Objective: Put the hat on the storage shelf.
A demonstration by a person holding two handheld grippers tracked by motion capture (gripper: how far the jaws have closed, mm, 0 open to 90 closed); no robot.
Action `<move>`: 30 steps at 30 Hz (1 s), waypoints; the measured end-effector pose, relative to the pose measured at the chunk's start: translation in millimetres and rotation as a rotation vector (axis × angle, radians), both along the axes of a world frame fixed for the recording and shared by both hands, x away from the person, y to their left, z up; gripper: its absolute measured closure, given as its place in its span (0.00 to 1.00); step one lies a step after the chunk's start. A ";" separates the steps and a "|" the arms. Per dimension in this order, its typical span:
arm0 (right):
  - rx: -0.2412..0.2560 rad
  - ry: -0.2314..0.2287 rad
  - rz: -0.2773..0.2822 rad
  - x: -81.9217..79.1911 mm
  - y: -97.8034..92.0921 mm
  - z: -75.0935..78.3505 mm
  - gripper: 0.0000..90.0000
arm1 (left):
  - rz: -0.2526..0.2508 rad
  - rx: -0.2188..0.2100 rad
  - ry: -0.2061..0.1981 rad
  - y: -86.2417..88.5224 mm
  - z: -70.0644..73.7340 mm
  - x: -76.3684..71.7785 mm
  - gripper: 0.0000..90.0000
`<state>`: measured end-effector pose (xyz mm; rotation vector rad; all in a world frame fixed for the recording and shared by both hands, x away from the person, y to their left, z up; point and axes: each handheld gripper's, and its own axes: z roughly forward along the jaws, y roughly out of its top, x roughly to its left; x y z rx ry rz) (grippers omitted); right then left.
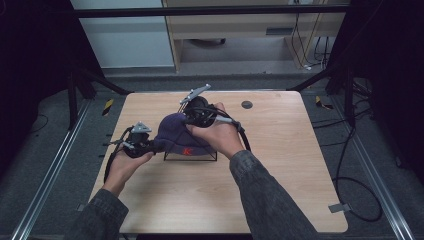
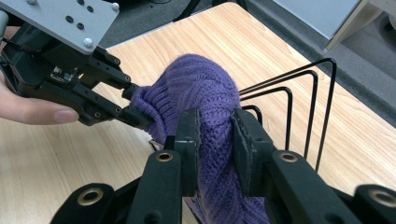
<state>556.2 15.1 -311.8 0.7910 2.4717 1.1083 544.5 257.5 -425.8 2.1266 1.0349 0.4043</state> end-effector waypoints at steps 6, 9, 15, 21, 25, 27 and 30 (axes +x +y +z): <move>0.000 0.011 -0.003 1.7 2.6 -1.5 0.79 | 0.005 -0.018 0.009 3.7 -7.2 -1.0 0.74; 0.004 0.010 -0.009 2.2 4.6 -2.6 0.75 | 0.010 -0.020 0.012 4.3 -9.3 -0.6 0.72; 0.021 0.003 -0.007 -1.2 7.4 0.7 0.70 | 0.027 -0.032 -0.006 8.3 -9.0 -2.8 0.66; 0.040 -0.005 -0.012 -5.3 6.7 4.4 0.64 | 0.069 -0.025 -0.047 14.0 -6.4 -13.8 0.53; 0.037 -0.008 -0.013 -7.6 6.7 5.5 0.59 | 0.116 -0.042 -0.070 19.6 -11.5 -25.3 0.42; 0.038 -0.013 -0.012 -8.4 6.6 6.6 0.57 | 0.140 -0.065 -0.070 23.6 -15.9 -30.4 0.37; 0.041 -0.016 -0.016 -10.0 5.6 8.2 0.54 | 0.182 -0.095 -0.064 31.1 -21.2 -36.0 0.29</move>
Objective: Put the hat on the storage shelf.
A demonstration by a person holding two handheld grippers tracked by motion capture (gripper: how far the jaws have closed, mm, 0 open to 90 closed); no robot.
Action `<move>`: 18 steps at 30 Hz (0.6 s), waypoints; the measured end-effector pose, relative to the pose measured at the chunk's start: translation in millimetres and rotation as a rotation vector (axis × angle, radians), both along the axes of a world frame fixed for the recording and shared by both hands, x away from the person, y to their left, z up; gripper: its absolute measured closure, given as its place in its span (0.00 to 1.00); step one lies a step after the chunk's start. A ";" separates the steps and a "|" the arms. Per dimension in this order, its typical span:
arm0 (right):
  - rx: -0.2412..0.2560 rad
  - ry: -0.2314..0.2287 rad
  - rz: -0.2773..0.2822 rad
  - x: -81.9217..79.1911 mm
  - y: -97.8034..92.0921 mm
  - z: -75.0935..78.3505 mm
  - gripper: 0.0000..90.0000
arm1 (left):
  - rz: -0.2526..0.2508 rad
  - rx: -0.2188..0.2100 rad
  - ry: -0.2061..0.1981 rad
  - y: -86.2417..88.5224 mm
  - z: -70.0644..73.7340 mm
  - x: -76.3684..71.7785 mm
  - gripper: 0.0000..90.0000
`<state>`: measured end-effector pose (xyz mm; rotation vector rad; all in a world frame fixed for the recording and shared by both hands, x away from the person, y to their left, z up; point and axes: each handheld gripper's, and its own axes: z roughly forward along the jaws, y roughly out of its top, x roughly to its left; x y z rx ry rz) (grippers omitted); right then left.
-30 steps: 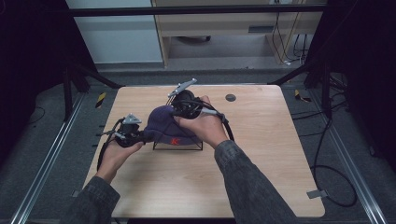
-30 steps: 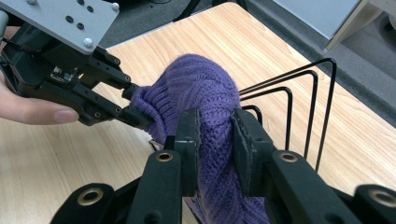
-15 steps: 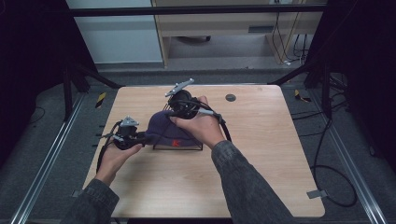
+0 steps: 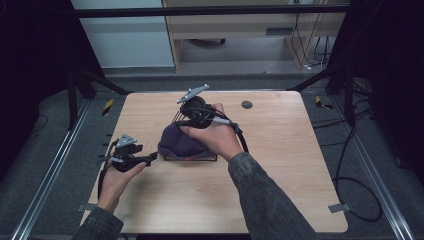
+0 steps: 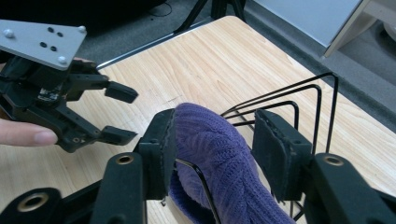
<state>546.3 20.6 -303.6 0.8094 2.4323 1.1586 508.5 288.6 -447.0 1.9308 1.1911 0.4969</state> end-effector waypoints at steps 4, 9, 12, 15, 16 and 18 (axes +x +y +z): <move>0.008 -0.007 -0.013 -2.3 -3.0 1.9 0.50 | 0.034 0.027 0.016 7.7 -5.9 -1.3 0.20; 0.018 -0.012 -0.020 -4.8 -8.4 5.5 0.44 | 0.049 0.044 0.056 16.4 -14.8 1.7 0.13; 0.016 -0.006 -0.026 -5.0 -12.0 7.0 0.40 | 0.049 0.063 0.066 21.6 -18.4 2.4 0.10; 0.025 -0.005 -0.035 -5.5 -16.3 9.2 0.36 | 0.045 0.070 0.072 25.5 -20.8 1.8 0.08; 0.028 -0.007 -0.038 -5.6 -17.8 9.9 0.35 | 0.046 0.072 0.071 26.5 -21.2 1.6 0.08; 0.029 -0.004 -0.050 -6.0 -20.7 11.4 0.32 | 0.048 0.073 0.070 28.5 -22.1 1.6 0.08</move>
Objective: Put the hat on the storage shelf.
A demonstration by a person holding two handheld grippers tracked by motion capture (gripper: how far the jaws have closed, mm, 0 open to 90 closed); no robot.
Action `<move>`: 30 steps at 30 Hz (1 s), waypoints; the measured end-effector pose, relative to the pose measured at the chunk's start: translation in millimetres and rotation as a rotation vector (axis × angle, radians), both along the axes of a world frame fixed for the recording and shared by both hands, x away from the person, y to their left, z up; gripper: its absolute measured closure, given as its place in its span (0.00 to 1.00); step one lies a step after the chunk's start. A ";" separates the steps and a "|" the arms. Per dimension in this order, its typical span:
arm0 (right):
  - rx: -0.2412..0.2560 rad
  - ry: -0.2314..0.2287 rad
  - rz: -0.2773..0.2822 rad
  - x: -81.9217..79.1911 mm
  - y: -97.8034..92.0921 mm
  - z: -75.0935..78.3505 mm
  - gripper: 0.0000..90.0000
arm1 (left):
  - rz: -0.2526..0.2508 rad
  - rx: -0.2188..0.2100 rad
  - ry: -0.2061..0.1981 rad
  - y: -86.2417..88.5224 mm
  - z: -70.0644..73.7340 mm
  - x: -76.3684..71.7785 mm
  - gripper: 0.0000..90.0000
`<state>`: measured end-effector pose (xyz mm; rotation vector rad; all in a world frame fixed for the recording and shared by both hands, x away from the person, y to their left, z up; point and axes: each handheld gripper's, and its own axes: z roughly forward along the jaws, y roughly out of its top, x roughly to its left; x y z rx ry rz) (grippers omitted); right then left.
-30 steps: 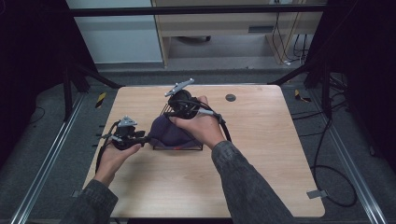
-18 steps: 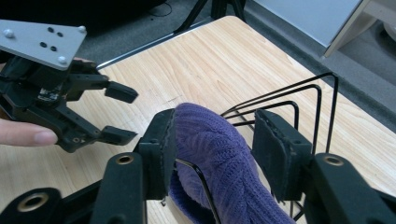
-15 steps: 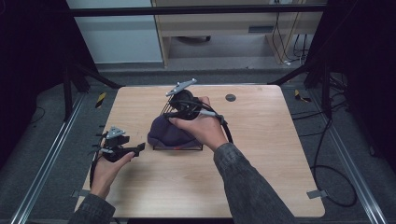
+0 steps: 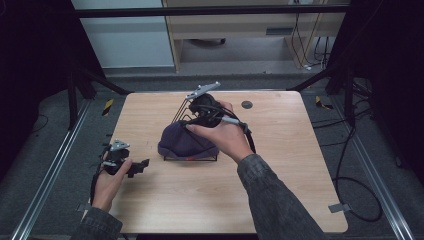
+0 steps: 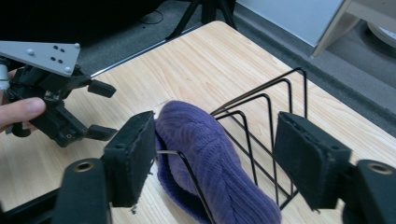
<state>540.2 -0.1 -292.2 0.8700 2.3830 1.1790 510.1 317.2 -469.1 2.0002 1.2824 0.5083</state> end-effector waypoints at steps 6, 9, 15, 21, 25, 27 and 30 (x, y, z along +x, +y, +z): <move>0.012 -0.002 -0.017 -2.5 -10.6 3.5 0.26 | -0.004 0.017 0.005 0.6 -1.8 0.3 0.08; 0.024 -0.014 -0.029 -4.5 -19.4 5.8 0.25 | -0.009 0.024 -0.001 -0.4 -1.6 0.1 0.08; 0.044 -0.024 -0.060 -9.1 -37.8 10.7 0.20 | -0.024 0.055 0.006 -3.5 -3.7 0.1 0.08; 0.056 -0.035 -0.091 -12.4 -56.5 12.5 0.17 | -0.026 0.073 0.010 -5.0 -5.7 0.0 0.07; 0.064 -0.028 -0.114 -13.9 -68.8 9.3 0.16 | -0.019 0.079 0.018 -2.9 -6.6 0.2 0.07; 0.062 -0.023 -0.122 -15.4 -75.3 6.9 0.15 | -0.017 0.083 0.020 -2.6 -7.2 0.4 0.07; 0.067 -0.025 -0.132 -19.1 -87.2 3.8 0.14 | -0.015 0.092 0.025 -2.9 -8.6 0.9 0.07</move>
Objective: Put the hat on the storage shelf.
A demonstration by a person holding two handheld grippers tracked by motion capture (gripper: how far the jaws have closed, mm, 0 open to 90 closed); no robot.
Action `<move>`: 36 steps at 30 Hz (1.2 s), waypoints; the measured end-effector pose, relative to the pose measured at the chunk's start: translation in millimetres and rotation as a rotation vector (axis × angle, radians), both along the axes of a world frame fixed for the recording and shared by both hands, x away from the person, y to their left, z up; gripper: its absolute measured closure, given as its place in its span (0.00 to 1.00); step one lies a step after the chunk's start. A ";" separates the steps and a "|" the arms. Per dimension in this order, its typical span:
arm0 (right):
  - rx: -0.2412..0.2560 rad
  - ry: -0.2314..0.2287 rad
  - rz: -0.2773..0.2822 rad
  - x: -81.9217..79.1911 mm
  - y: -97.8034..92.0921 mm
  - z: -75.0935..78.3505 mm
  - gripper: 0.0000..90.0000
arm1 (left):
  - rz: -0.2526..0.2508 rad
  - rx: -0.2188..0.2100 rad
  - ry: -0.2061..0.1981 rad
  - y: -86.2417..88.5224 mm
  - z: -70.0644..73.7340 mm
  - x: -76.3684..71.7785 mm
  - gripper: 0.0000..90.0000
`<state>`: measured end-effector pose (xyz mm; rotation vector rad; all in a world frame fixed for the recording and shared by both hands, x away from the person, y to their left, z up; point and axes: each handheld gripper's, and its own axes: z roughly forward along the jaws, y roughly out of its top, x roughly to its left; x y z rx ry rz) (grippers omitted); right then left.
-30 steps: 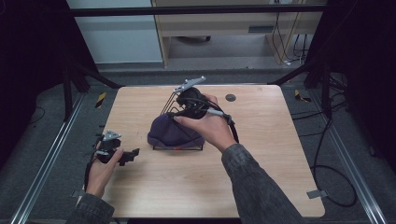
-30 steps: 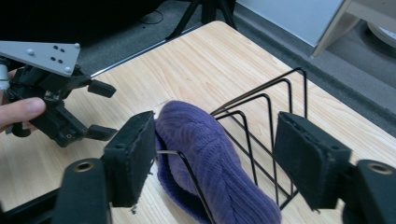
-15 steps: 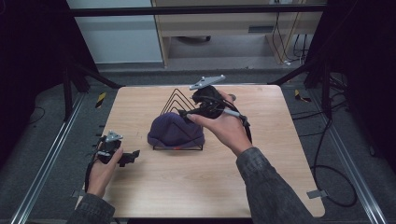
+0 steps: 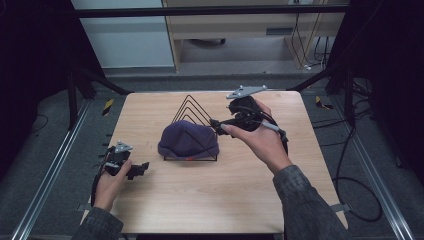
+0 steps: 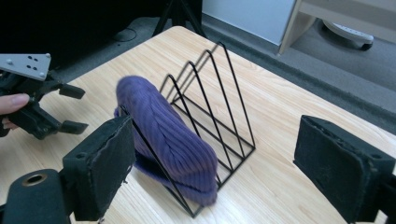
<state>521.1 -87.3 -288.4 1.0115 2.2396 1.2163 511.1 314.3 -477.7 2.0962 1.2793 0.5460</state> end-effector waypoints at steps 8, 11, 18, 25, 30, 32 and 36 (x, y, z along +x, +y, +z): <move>0.010 0.007 -0.057 -9.6 -37.0 -14.4 0.12 | -0.007 0.031 -0.002 -0.6 -1.6 -0.3 0.08; 0.010 0.023 -0.080 -12.4 -52.0 -22.3 0.12 | -0.005 0.031 -0.001 -0.5 -2.3 0.1 0.07; 0.019 0.051 -0.124 -15.3 -77.7 -40.4 0.11 | -0.011 0.028 0.009 -1.3 -3.0 0.2 0.07; 0.021 0.095 -0.158 -19.4 -98.2 -67.0 0.10 | -0.014 0.033 0.032 -1.3 -4.8 0.9 0.06; 0.024 0.109 -0.173 -23.0 -109.3 -85.5 0.09 | -0.019 0.039 0.047 -2.1 -6.8 1.1 0.05; 0.023 0.118 -0.180 -24.6 -113.4 -92.3 0.09 | -0.025 0.048 0.052 -2.8 -7.4 1.2 0.05; 0.026 0.130 -0.190 -27.8 -120.9 -104.7 0.09 | -0.030 0.055 0.058 -4.0 -8.5 1.4 0.05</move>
